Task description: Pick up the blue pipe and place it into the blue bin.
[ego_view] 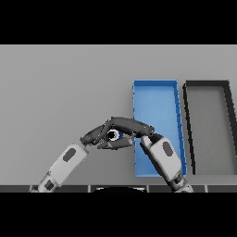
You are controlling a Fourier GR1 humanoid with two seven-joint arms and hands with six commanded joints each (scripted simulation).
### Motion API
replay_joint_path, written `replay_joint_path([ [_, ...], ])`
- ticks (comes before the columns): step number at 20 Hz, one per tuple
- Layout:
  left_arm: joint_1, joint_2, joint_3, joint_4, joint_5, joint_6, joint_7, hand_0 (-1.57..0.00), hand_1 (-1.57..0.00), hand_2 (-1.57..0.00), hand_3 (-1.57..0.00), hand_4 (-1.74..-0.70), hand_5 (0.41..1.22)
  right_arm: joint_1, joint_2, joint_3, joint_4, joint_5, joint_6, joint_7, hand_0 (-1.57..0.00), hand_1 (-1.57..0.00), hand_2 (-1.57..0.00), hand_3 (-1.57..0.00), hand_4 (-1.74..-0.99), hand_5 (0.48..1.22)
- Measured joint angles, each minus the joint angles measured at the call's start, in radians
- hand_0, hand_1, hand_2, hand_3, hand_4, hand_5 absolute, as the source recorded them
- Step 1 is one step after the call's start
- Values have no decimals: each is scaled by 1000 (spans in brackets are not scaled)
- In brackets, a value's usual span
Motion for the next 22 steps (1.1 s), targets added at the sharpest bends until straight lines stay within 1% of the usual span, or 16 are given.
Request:
replay_joint_path([
  [2, 4, -5, 0, -1, -1, 8, 17, -83, -68, -69, -28, -826, 719, 7, 6, -6, -4, 15, 0, 2, -1569, -1569, -1569, -1569, -1485, 1219],
  [3, 6, -6, -2, -6, -12, 17, 24, -66, -54, -55, -22, -828, 689, 17, 13, -3, -6, 31, 1, -12, -1570, -1570, -1570, -1569, -1485, 1219],
  [6, 17, -16, 10, -1, 14, 17, 20, -33, -27, -28, -11, -853, 623, 15, 23, -14, 0, 51, 7, -18, -1570, -1570, -1570, -1570, -1488, 1220],
  [7, 15, -23, 12, -5, 22, 27, 66, -27, -22, -22, -8, -865, 616, 15, 28, -17, -6, 54, 5, -9, -1570, -1570, -1570, -1570, -1490, 1220],
  [8, 30, -14, 16, -12, 32, 25, 84, -21, -17, -17, -7, -873, 612, 21, 34, -23, -9, 51, 5, -21, -1571, -1571, -1571, -1570, -1491, 1220],
  [9, 34, -14, 15, -22, 38, 30, 109, -17, -13, -14, -5, -880, 605, 13, 42, -33, 0, 42, 0, -8, -1571, -1571, -1571, -1571, -1492, 1220],
  [10, 34, -18, 17, -30, 48, 32, 125, -13, -11, -11, -4, -881, 593, 29, 49, -40, -9, -2, -1, 14, -1571, -1571, -1571, -1571, -1492, 1221],
  [11, 45, -6, 19, -36, 46, 32, 114, -10, -8, -8, -3, -878, 572, 11, 55, -58, -12, -83, -12, 65, -1571, -1571, -1571, -1571, -1492, 1221],
  [12, 47, -6, 12, -32, 35, 32, 124, -8, -6, -7, -2, -876, 555, -4, 71, -73, -5, -164, -39, 122, -1571, -1571, -1571, -1571, -1492, 1221],
  [14, 42, -5, 10, -30, 31, 31, 130, -5, -4, -4, -1, -870, 535, -44, 85, -101, -4, -271, -99, 200, -1571, -1571, -1571, -1571, -1494, 1221],
  [15, 62, -2, 1, -32, 24, 29, 108, -4, -3, -3, -1, -868, 529, -64, 58, -107, -8, -328, -122, 217, -1571, -1571, -1571, -1571, -1494, 1221],
  [16, 56, -4, 0, -35, 23, 30, 123, -3, -2, -2, 0, -865, 523, -109, 22, -101, 4, -375, -176, 219, -1571, -1571, -1571, -1571, -1493, 1221],
  [17, 55, -13, -4, -41, 27, 32, 130, -2, -1, -1, 0, -865, 515, -141, 15, -104, 4, -386, -205, 217, -1571, -1571, -1571, -1571, -1492, 1221],
  [19, 55, -11, 0, -32, 26, 32, 141, -1, -1, -1, 0, -864, 503, -212, -51, -99, -5, -451, -279, 220, -1571, -1571, -1571, -1571, -1493, 1221],
  [20, 65, -7, -7, -27, 14, 33, 130, -1, 0, 0, 0, -863, 498, -270, -77, -123, -2, -473, -313, 211, -1571, -1571, -1571, -1571, -1494, 1221],
  [22, 57, -4, -2, -39, 22, 29, 123, 0, 0, 0, 1, -867, 486, -374, -115, -169, 21, -489, -310, 195, -1571, -1571, -1571, -1571, -1495, 1221],
])
